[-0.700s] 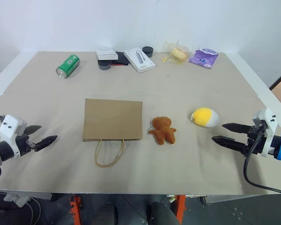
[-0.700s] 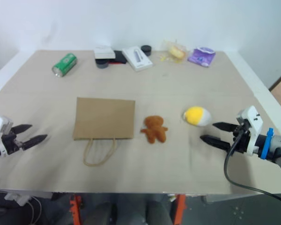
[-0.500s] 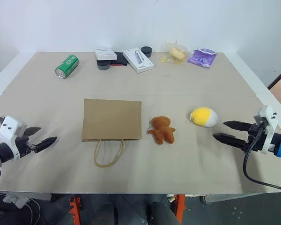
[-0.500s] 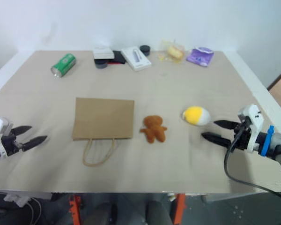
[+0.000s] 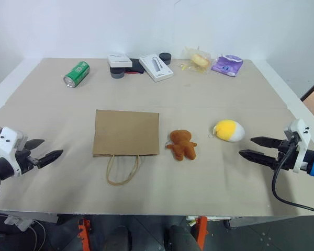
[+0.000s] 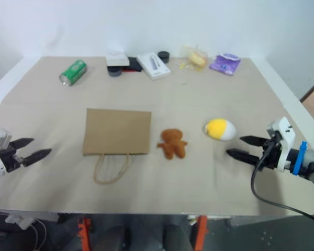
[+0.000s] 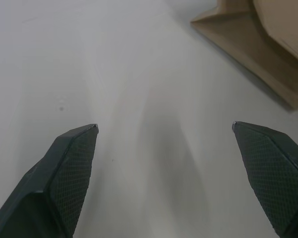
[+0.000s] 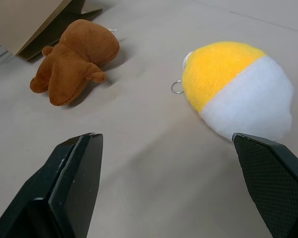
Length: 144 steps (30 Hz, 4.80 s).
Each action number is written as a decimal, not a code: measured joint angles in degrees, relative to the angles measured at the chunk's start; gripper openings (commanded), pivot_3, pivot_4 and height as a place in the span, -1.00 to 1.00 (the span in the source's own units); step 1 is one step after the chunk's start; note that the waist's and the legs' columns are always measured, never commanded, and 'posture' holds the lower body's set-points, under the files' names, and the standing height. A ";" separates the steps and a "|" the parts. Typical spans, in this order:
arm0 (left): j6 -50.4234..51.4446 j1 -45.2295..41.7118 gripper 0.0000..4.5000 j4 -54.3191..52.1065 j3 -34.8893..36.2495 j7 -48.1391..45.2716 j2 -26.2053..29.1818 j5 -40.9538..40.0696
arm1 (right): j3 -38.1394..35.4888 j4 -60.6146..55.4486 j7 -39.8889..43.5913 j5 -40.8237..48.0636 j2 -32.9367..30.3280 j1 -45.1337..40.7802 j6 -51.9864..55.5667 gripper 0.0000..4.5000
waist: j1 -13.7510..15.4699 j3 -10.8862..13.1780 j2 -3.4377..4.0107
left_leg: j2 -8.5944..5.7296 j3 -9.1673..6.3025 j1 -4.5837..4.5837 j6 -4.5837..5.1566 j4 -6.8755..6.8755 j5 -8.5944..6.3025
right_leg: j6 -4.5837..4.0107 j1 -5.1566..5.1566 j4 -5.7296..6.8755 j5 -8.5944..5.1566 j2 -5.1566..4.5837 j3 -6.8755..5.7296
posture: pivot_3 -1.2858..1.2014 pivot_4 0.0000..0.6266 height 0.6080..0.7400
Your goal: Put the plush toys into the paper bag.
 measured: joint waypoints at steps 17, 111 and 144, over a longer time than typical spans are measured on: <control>-49.56 -5.08 0.98 -1.01 -11.40 -7.89 -6.60 12.11 | 2.56 -32.03 1.60 17.17 0.10 -6.90 10.40 0.99 | 0.01 0.02 -0.01 | 0.26 0.04 -0.02 0.00 0.25 0.00 | -0.10 -0.04 0.16 0.07 0.31 0.13 | 0.03 -0.52 1.00; -37.27 -8.68 -1.00 -19.59 -27.72 13.17 -13.70 5.69 | 36.13 -11.29 -39.15 -14.00 47.74 -11.86 -6.85 -0.99 | -0.05 0.05 -0.10 | 0.38 -0.03 -0.06 0.10 0.32 0.23 | -0.36 -0.19 0.26 0.34 0.79 0.22 | 0.03 -0.52 1.00; -26.91 -14.26 -1.00 -28.70 -17.52 25.67 -23.78 8.64 | 36.91 -6.51 -43.32 -23.71 52.68 -15.39 -0.44 -0.99 | -0.08 0.03 -0.14 | 0.36 -0.06 -0.08 0.04 0.26 0.26 | -0.38 -0.24 0.31 0.35 0.79 0.20 | 0.03 -0.52 1.00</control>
